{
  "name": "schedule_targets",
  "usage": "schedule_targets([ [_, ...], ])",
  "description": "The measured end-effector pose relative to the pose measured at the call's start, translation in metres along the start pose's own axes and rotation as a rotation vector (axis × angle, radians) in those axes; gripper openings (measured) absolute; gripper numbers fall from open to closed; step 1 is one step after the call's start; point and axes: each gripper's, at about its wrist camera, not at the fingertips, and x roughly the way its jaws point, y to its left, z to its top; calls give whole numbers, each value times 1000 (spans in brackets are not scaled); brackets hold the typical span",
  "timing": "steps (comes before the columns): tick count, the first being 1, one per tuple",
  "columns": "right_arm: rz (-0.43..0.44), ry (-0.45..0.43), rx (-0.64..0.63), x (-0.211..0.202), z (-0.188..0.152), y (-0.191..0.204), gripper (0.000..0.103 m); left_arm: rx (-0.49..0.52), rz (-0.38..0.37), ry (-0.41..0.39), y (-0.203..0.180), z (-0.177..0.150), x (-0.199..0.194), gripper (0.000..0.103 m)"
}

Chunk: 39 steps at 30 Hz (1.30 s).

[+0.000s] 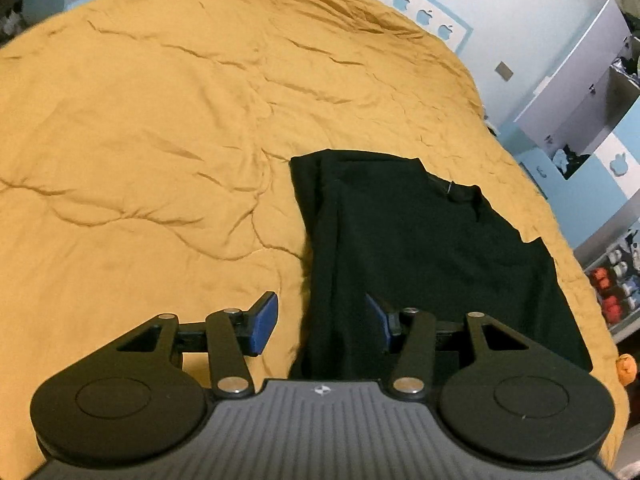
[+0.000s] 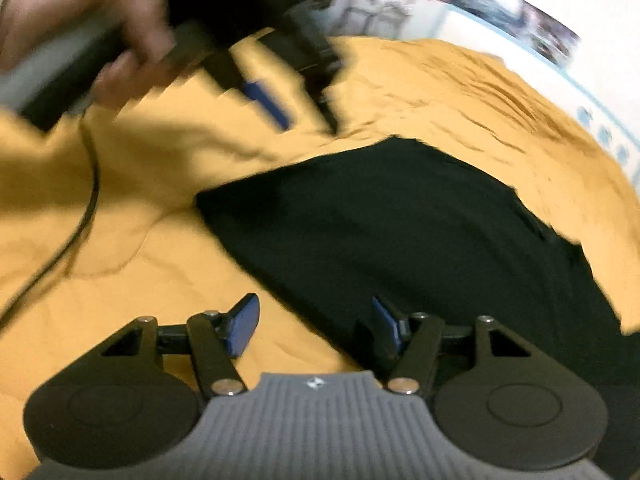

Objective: Fold small clothes

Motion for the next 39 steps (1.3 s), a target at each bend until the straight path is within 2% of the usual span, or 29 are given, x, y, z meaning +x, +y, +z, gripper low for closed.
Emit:
schedule_targets([
  [3,-21,-26,-49,7,10,17,55,-11,-21,-3,9,7,14,58],
  [7,-49,-41,-48,23,23,22,55,-35,-58,-3,22,18,43,58],
  [11,-84,-59,-56,33,35,27,55,-56,-110,38,34,31,77,58],
  [18,-111,-96,-71,40,32,28,55,-138,-189,21,43,58,119,63],
  [20,-107,-104,-64,40,30,29,55,-182,-229,23,46,65,129,69],
  [23,-94,-108,-44,38,27,28,55,-245,-254,22,49,73,140,69],
  [25,-83,-109,-40,40,27,28,51,-269,-264,22,50,77,146,68],
  [27,-70,-108,-36,40,27,29,44,-274,-269,20,48,76,148,62],
  [29,-64,-111,-36,42,28,28,38,-281,-252,16,45,75,148,37],
  [31,-68,-121,-31,41,31,29,18,-318,-239,14,44,72,149,28],
  [32,-74,-127,-25,39,31,28,13,-327,-241,8,43,72,148,21],
  [33,-77,-130,-14,36,31,28,3,-311,-234,-2,38,74,145,20],
  [34,-75,-134,6,32,32,25,0,-280,-220,-15,35,76,142,17],
  [37,-58,-152,95,18,34,7,0,-232,-169,-36,15,81,130,16],
  [39,-55,-171,165,4,33,-8,0,-234,-184,-44,3,87,122,16],
])
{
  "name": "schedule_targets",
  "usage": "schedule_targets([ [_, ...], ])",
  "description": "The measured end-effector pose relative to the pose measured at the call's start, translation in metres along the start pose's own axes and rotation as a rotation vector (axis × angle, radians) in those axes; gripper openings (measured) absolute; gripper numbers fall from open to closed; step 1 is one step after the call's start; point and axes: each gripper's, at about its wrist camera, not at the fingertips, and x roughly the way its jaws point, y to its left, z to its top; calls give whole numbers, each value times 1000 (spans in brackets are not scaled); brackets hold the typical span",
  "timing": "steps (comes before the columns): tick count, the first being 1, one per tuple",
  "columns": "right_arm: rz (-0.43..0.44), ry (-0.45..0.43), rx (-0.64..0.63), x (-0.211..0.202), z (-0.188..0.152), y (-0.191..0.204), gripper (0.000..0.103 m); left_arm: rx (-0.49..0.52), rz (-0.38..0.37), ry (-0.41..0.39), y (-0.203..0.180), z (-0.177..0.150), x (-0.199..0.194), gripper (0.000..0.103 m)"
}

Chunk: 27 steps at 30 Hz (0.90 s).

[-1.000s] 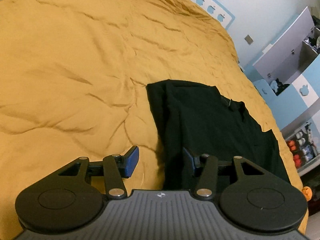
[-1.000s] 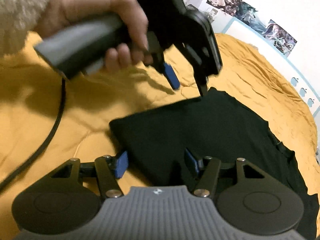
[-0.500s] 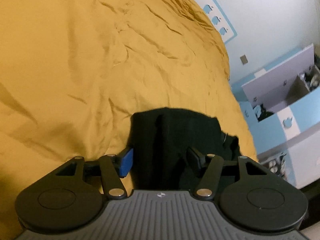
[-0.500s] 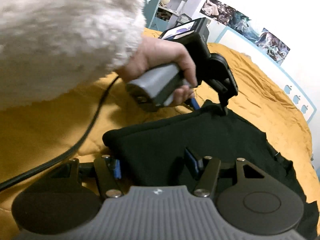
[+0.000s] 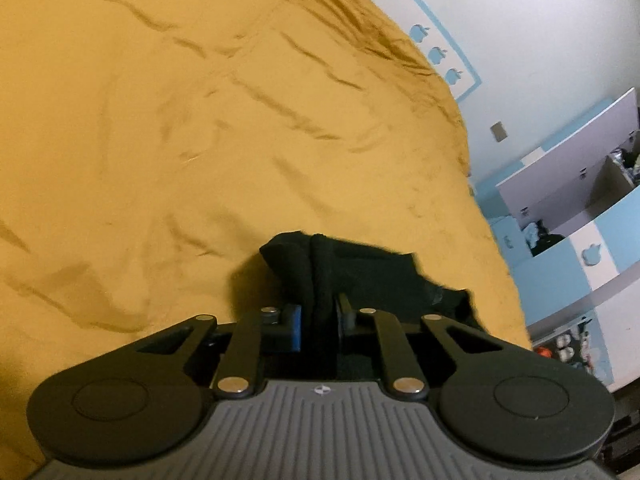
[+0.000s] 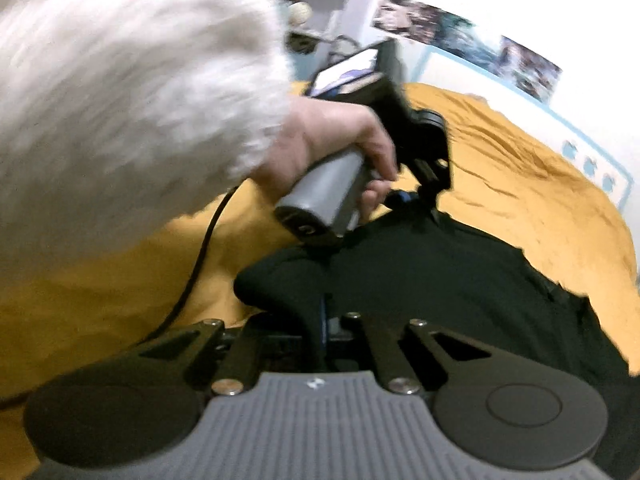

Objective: Fold small clothes

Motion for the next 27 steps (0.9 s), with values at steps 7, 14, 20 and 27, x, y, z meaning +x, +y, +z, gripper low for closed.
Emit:
schedule_targets([
  [7,-42,-88,235,-60,-1,-70,0,100,26,-21,-80,4,-2,16],
  [14,-130,-161,379,-116,-22,-135,0,147,8,-26,-166,-8,29,16],
  [20,-197,-173,491,-153,-61,-194,0,243,-49,3,-240,-39,74,16],
  [27,-279,-185,616,-182,-119,-247,0,307,-46,55,-302,-97,140,16],
])
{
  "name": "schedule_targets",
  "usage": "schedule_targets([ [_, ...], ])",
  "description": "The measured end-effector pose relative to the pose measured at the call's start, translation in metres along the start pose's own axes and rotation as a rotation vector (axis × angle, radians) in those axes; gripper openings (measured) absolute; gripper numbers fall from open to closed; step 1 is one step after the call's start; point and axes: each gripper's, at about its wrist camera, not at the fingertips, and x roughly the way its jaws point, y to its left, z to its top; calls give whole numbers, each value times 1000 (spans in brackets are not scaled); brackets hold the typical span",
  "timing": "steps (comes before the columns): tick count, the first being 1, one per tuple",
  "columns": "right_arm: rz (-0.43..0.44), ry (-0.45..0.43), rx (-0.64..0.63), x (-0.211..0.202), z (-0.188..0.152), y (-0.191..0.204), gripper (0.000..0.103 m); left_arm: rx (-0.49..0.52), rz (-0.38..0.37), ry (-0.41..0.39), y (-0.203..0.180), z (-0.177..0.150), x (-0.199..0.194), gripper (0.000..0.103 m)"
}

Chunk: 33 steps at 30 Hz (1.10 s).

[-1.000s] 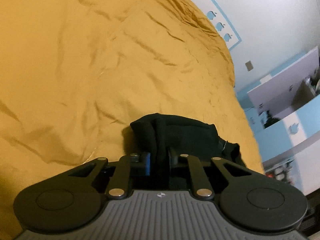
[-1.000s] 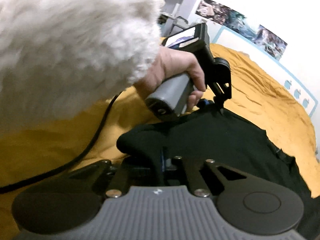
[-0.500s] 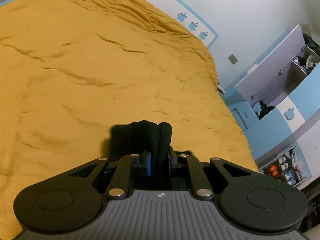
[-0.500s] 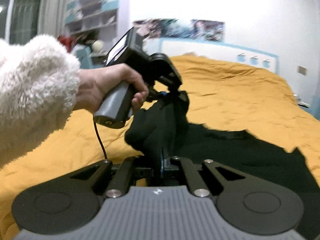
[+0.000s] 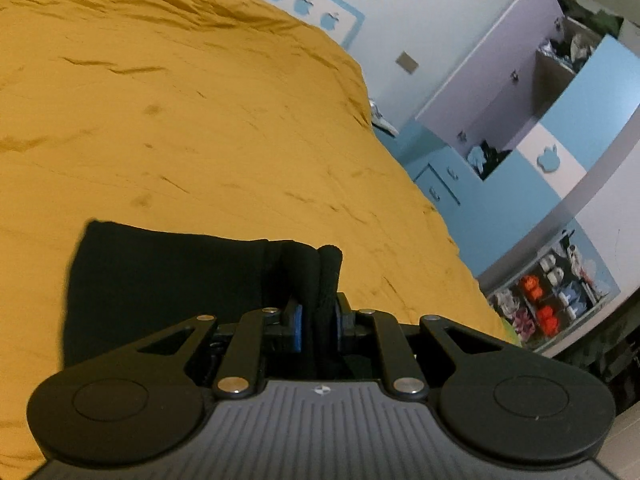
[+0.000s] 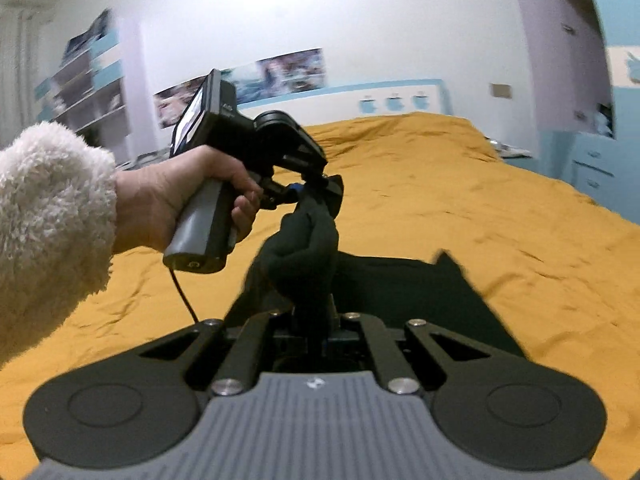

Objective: Fold small clothes

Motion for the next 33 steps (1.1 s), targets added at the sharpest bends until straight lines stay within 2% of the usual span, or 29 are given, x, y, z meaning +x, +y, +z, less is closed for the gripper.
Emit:
schedule_targets([
  [3,-20,16,78,1,-5,-40,0,19,-12,42,-18,-16,24,16],
  [7,-39,39,167,2,-19,-79,0,33,6,73,-33,-35,46,16],
  [12,-40,48,279,9,-28,-109,0,65,20,104,-52,-48,65,16],
  [15,-47,66,310,20,-28,-122,0,98,73,124,-62,-54,79,16],
  [17,-95,89,304,25,-34,-127,6,134,98,143,-69,-58,88,22],
  [18,-139,105,295,27,-39,-131,20,143,98,135,-72,-59,89,26],
  [19,-188,131,290,29,-43,-134,29,133,81,113,-77,-59,88,28],
  [21,-181,169,329,28,-47,-143,26,109,-7,63,-85,-53,75,28],
  [23,-232,151,322,17,-42,-145,27,142,-65,28,-96,-45,54,28],
  [25,-261,133,307,4,-36,-147,37,200,-91,10,-105,-41,22,28],
  [26,-246,119,322,-3,-32,-150,37,224,-107,6,-106,-42,3,31],
  [28,-212,79,314,-11,-21,-155,37,260,-109,-2,-101,-49,-34,38],
  [31,-165,13,202,-3,3,-159,37,255,-88,12,-77,-70,-93,43],
  [33,-68,-12,205,15,23,-170,37,229,-68,19,-50,-89,-126,47],
])
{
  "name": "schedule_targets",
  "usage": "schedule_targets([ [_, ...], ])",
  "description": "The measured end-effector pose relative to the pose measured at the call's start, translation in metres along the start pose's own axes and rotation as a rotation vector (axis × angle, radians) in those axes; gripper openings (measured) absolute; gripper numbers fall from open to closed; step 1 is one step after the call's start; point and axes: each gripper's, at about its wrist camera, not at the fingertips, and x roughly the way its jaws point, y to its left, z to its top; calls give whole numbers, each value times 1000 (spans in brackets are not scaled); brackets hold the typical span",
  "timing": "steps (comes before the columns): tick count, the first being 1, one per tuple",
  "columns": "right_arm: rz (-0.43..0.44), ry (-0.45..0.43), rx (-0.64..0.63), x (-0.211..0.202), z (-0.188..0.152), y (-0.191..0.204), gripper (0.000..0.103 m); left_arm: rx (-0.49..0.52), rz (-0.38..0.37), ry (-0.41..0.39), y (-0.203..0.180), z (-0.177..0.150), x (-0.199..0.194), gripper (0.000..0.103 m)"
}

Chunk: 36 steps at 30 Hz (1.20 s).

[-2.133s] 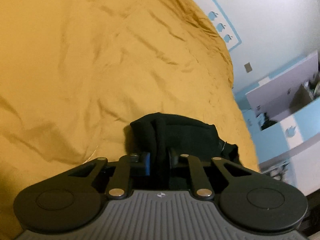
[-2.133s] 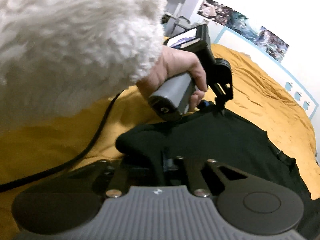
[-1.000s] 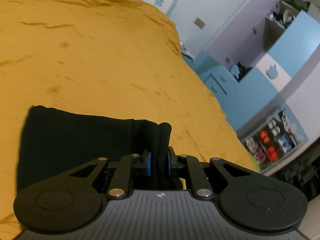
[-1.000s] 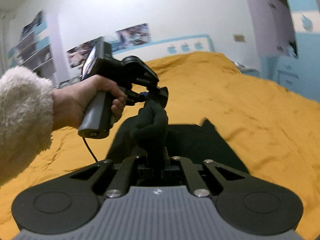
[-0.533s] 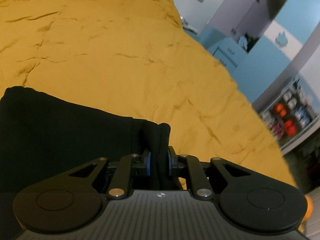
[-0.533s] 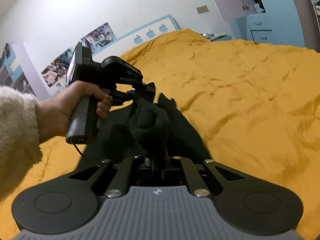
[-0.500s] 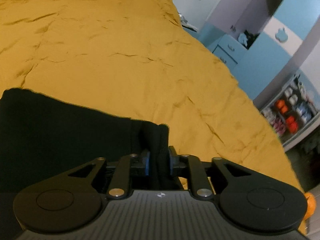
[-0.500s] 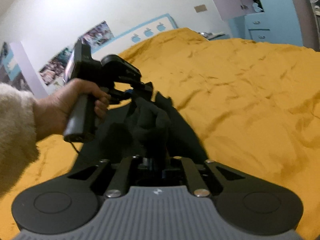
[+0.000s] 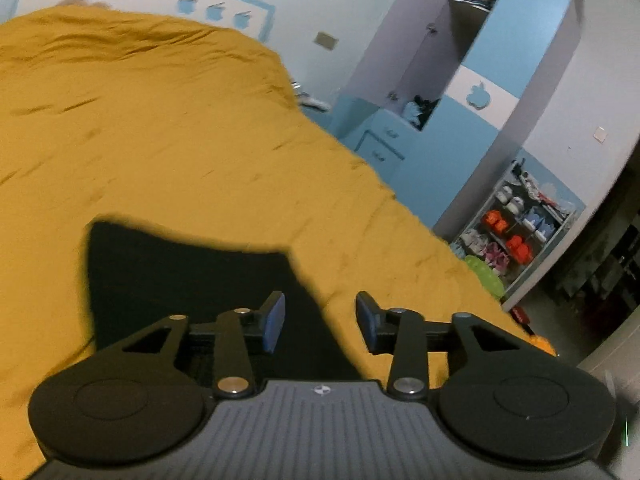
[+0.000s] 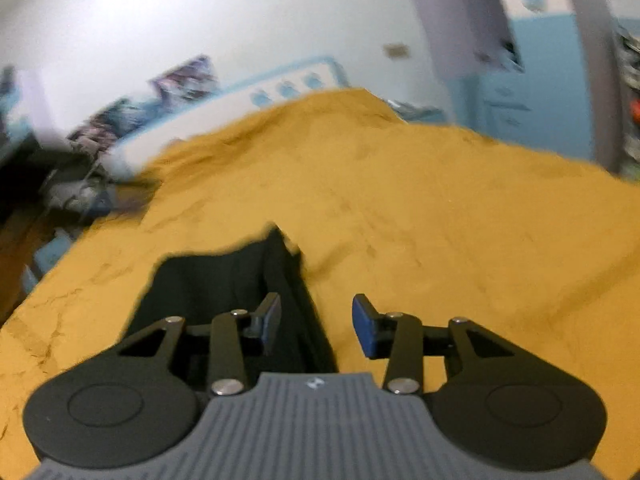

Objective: Fold small clothes

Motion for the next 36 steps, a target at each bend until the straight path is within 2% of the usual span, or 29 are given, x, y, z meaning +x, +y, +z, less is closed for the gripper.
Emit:
schedule_targets([
  [2,87,4,16,25,19,0,37,-36,37,22,16,-24,-19,48],
  [4,122,4,-22,57,36,7,38,-78,47,50,29,-43,-24,48],
  [7,93,53,-99,112,50,23,40,-159,38,71,47,-76,-22,48],
  [11,37,161,-74,177,51,28,40,-274,20,67,70,-104,-13,48],
  [14,55,229,-35,212,46,24,40,-332,12,71,82,-116,-3,48],
  [15,75,248,-25,219,43,24,36,-340,12,72,85,-119,-1,48],
  [16,88,268,-25,225,41,24,21,-341,11,73,85,-122,1,48],
  [17,84,268,-40,231,40,23,13,-335,19,73,85,-123,3,48],
  [22,80,205,-60,232,47,23,7,-289,17,67,75,-128,-3,48],
  [26,19,279,-72,256,29,16,8,-270,32,83,74,-137,1,48],
  [28,19,278,-63,259,25,12,15,-280,35,94,76,-142,3,48],
  [29,18,256,-37,252,28,9,20,-281,38,98,77,-142,3,48],
  [30,12,220,-16,240,33,8,35,-286,40,96,77,-141,1,48],
  [31,15,184,-1,223,38,6,45,-298,43,90,77,-140,-1,48],
  [33,95,164,25,185,45,1,45,-319,41,80,75,-138,-6,48],
  [36,238,185,34,124,40,1,44,-289,32,49,60,-134,-17,48],
])
